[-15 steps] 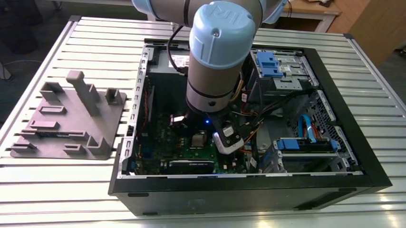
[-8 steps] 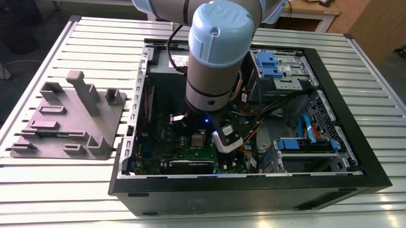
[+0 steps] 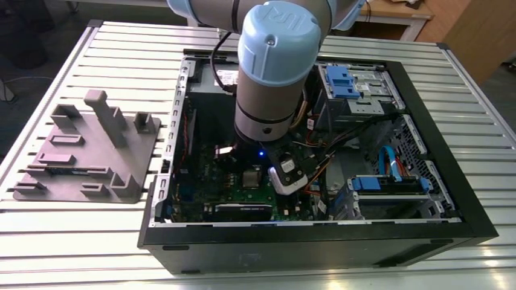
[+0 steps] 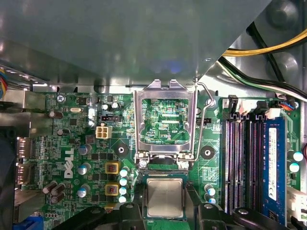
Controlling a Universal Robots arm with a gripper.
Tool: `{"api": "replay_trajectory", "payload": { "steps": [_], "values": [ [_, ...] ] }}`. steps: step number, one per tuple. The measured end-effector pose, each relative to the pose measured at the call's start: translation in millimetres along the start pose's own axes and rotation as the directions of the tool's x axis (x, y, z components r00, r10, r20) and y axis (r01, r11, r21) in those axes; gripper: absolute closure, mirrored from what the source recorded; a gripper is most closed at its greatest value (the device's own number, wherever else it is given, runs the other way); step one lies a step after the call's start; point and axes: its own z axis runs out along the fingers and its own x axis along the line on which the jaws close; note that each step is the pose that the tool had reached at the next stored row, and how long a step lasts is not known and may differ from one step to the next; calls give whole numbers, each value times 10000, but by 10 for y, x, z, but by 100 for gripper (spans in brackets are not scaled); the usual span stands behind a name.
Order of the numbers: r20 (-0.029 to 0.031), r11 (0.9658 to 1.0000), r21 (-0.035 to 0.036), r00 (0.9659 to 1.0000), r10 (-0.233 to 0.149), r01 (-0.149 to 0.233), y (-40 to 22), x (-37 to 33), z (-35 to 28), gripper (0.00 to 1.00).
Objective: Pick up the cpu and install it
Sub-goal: 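Place the cpu into insertion slot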
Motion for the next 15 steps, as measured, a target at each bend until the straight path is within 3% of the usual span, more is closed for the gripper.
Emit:
{"api": "replay_trajectory", "payload": {
  "steps": [15],
  "values": [
    [-1, 10000, 2, 10000, 1, -1, -12, -3, 7, 55]
  ]
}}
